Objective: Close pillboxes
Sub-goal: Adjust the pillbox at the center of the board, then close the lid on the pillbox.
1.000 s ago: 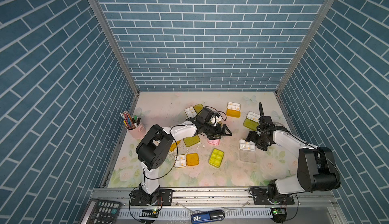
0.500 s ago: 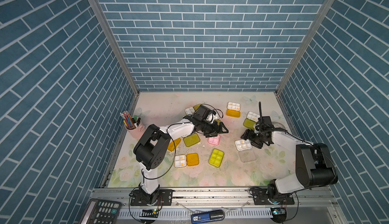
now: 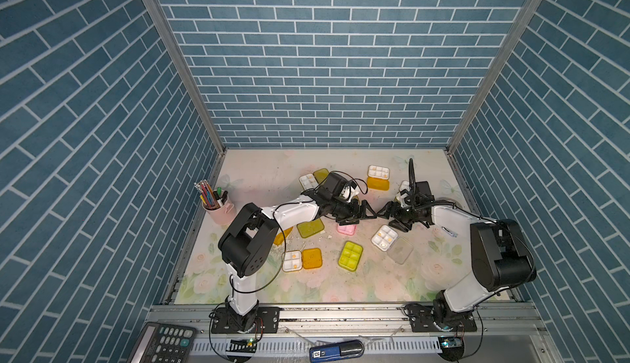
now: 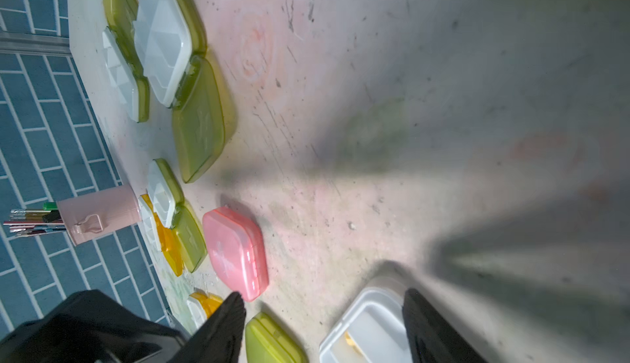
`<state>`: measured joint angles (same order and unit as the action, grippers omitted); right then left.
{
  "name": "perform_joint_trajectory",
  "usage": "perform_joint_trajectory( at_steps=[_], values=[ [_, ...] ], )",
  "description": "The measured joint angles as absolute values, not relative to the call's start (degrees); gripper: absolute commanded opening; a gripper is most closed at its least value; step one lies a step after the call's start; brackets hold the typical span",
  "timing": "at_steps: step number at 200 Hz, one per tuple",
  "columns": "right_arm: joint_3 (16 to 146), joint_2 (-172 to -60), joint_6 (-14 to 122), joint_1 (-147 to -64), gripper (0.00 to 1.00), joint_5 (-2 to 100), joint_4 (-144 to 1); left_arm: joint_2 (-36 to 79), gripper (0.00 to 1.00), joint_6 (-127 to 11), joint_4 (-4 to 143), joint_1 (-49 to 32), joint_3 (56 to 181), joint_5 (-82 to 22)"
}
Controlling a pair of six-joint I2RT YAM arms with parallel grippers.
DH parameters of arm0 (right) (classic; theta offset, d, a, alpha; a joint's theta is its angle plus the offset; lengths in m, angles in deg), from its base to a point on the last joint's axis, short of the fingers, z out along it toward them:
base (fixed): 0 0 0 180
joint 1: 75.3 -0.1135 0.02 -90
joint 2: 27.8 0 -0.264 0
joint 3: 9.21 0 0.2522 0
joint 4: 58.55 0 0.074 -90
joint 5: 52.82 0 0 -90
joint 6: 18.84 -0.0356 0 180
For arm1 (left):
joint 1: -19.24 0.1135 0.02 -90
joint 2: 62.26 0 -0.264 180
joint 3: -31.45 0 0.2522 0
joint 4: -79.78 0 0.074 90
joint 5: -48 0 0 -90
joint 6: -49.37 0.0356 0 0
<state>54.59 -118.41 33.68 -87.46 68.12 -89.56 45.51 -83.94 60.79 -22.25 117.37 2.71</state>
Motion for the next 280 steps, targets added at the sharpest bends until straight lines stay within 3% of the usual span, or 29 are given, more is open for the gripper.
perform_joint_trajectory(
  at_steps=[33, 94, 143, 191, 280],
  values=[
    [55.8, -109.0, 34.1, -87.4, 0.72, 61.0, -97.2, 47.0, 0.93, -82.7, 59.6, -24.4, 117.5, 2.6],
    [45.7, -88.4, 33.4, -87.1, 0.75, 51.2, -109.3, 48.4, 0.93, -77.1, 53.4, -27.9, 120.3, 0.2],
    [36.6, -82.0, 29.6, -87.1, 0.74, 51.5, -112.3, 48.5, 0.93, -75.7, 50.4, -28.0, 121.6, -3.7],
    [33.5, -76.6, 26.9, -87.0, 0.76, 50.8, -113.7, 55.4, 0.94, -74.9, 41.9, -28.4, 134.4, -8.2],
    [26.0, -72.9, 20.2, -86.8, 0.77, 57.7, -103.4, 62.1, 0.93, -74.8, 41.7, -28.8, 135.2, -4.1]
  ],
)
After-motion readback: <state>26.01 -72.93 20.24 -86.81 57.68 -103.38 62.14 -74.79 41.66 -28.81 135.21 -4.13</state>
